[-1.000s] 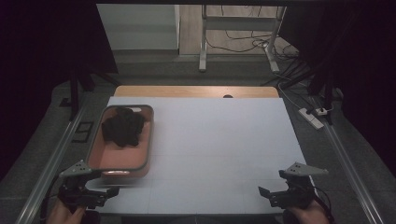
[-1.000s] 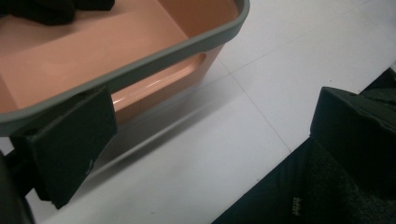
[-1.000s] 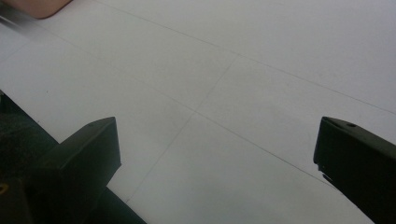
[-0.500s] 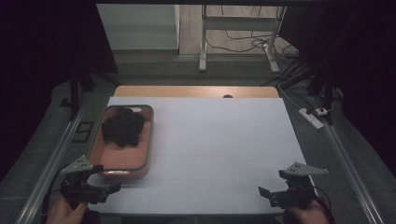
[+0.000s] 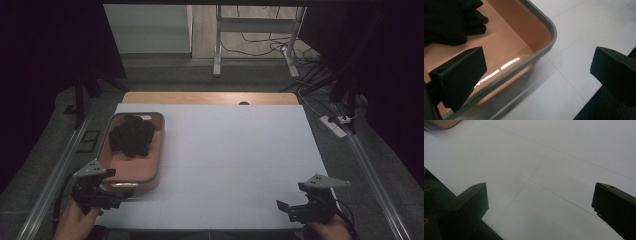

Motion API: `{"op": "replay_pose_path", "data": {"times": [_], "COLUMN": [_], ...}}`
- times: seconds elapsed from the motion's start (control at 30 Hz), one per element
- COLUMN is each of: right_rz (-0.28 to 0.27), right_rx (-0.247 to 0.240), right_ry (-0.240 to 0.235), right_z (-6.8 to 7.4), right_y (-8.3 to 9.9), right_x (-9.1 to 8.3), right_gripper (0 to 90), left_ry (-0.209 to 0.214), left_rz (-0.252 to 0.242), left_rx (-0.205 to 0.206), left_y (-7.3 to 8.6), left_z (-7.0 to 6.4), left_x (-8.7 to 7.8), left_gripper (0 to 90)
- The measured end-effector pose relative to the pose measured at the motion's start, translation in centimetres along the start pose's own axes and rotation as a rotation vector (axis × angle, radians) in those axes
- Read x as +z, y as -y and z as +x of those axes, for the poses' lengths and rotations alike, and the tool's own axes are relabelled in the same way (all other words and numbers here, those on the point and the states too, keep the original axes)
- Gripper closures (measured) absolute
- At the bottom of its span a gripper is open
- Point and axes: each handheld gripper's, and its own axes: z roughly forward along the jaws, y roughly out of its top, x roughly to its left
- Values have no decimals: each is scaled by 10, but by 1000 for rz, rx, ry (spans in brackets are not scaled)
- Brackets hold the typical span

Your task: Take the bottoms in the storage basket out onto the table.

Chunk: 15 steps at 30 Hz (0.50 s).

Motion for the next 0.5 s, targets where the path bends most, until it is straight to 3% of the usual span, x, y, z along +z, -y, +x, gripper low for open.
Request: {"op": "replay_pose_path", "data": {"times": [0.2,0.5], "right_rz": [2,8], "right_rx": [-1,-3], "right_ry": [1,0], "right_z": [0,1], "right_y": [0,0], "right_x": [0,1], "right_gripper": [9,9], "left_ry": [-22,-15], "left_rz": [-14,-5], "left_rx": [5,-22], "left_y": [-10,-26], "left_z": [4,14], "left_x": [4,14], "left_gripper": [1,2]}}
